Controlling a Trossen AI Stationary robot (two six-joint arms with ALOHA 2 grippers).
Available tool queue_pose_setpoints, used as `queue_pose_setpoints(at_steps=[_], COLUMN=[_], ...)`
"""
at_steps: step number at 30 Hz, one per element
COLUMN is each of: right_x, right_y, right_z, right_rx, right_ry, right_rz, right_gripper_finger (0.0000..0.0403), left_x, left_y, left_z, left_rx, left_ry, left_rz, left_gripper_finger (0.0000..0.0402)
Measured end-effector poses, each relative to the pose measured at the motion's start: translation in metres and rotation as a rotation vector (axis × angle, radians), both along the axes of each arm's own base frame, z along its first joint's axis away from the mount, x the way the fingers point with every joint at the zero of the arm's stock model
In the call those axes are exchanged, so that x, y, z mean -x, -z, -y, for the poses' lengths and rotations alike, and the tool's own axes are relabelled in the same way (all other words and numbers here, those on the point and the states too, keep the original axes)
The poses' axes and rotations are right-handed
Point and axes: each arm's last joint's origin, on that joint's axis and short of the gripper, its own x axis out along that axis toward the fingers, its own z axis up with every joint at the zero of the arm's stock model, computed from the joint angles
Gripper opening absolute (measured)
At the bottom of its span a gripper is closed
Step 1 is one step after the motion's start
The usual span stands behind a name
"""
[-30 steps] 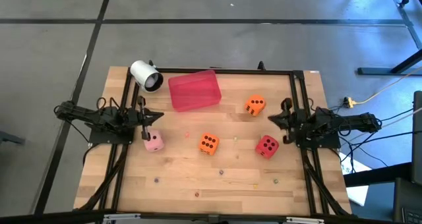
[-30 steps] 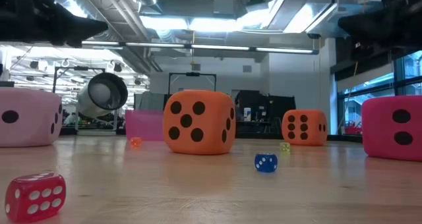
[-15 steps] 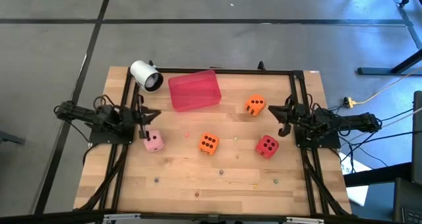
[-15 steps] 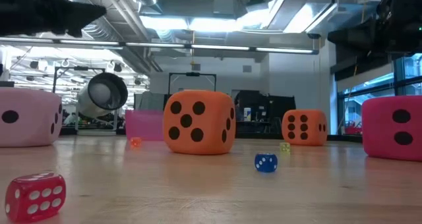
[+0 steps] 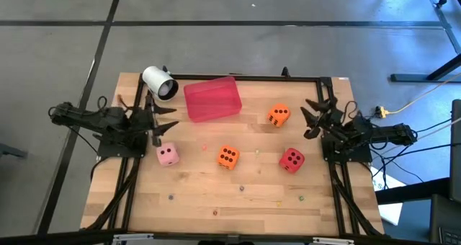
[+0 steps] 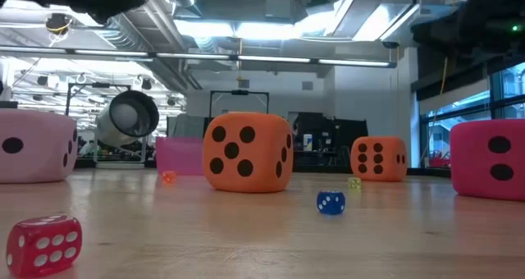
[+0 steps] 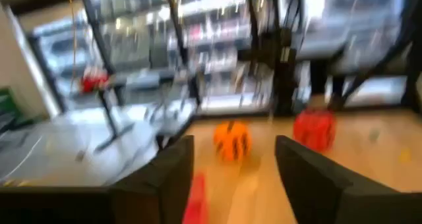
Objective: Pick & Place Dice
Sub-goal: Put the large pink die into the red bin
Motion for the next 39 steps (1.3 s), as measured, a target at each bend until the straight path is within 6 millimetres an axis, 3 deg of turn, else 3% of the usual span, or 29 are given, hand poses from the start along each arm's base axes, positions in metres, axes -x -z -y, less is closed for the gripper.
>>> queue_pose_setpoints(at_steps=[10,18,29,39], right_x=[0.004,0.004,0.004,0.004], right_y=[-0.007,-0.007,-0.007,-0.007], right_z=[0.003,0.004,0.004,0.004], right_rx=[0.109,0.117,0.117,0.132], right_ry=[0.081,0.1,0.1,0.107], right_rz=[0.003,-0.001,-0.001,-0.012], right_gripper_finger=[0.0279,0.0303,0.0304,0.0304], left_x=[-0.032,-0.044,-0.053,-0.068], left_y=[-0.042,-0.062,-0.029,-0.003], left_z=[0.006,0.01,0.017,0.029], left_rx=[0.005,0.209,0.587,0.675], left_ry=[-0.033,-0.083,-0.233,-0.211], left_rz=[-0.194,-0.443,-0.812,-1.11], left_gripper_finger=[0.0334,0.0361,0.0361,0.0361])
